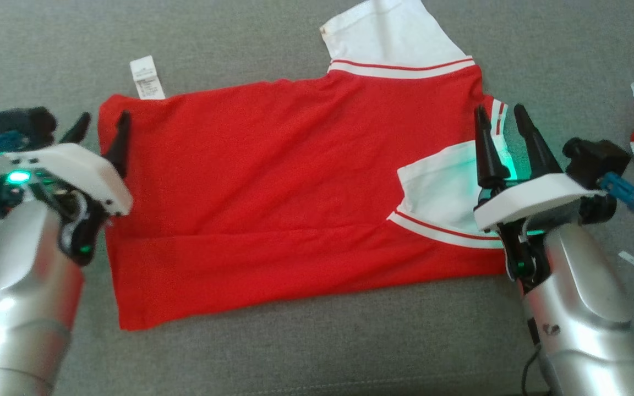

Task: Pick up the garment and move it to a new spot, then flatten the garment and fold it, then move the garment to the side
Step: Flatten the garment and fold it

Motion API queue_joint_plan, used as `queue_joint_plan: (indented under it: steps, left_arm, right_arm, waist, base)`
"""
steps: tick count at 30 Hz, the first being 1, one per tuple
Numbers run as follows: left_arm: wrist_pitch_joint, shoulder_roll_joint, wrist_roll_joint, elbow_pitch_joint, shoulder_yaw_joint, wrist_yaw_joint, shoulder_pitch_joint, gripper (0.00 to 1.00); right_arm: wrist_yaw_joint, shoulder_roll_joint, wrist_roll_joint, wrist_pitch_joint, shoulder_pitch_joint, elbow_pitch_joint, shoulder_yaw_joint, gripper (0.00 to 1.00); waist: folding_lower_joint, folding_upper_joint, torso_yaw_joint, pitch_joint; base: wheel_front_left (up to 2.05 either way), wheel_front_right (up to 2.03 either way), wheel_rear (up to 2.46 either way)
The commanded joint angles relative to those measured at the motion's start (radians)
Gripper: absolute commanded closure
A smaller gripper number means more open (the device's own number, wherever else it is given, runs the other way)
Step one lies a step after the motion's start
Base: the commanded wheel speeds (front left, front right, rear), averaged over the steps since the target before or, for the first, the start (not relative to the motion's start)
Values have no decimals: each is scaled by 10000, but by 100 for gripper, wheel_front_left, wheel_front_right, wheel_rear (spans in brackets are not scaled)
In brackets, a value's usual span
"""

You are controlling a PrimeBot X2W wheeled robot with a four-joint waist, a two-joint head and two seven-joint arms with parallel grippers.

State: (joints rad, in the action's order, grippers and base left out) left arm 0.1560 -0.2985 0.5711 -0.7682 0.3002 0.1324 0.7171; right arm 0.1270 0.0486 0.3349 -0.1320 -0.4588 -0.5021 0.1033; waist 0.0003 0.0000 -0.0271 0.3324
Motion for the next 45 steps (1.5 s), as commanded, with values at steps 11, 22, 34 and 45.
queue_joint_plan:
  steps: [11, 22, 34, 45]
  left_arm:
    - [-451, -1232, 1132, -118, 598, -19, 879, 0]
    - [-652, -1311, 1671, -536, 1739, -18, 1099, 0]
    - [-622, -1496, 1205, -1250, 3394, -28, 1658, 100]
    - [-3098, -885, 729, -1975, 3267, -869, 2446, 100]
  right_arm:
    - [37, 16, 235, -289, -737, -8, 377, 0]
    - [37, 16, 210, -348, -1000, -190, 518, 0]
    - [37, 16, -218, -11, -1692, -314, 301, 0]
    - [37, 823, -1319, 1778, -4296, -1748, 63, 0]
  waist:
    - [-3, 0, -210, 418]
    - [-3, 0, -182, 497]
    - [-3, 0, -100, 696]
    - [-3, 0, 889, 967]
  base:
    - [0, 0, 0]
    - [0, 0, 0]
    - [0, 0, 0]
    - [0, 0, 0]
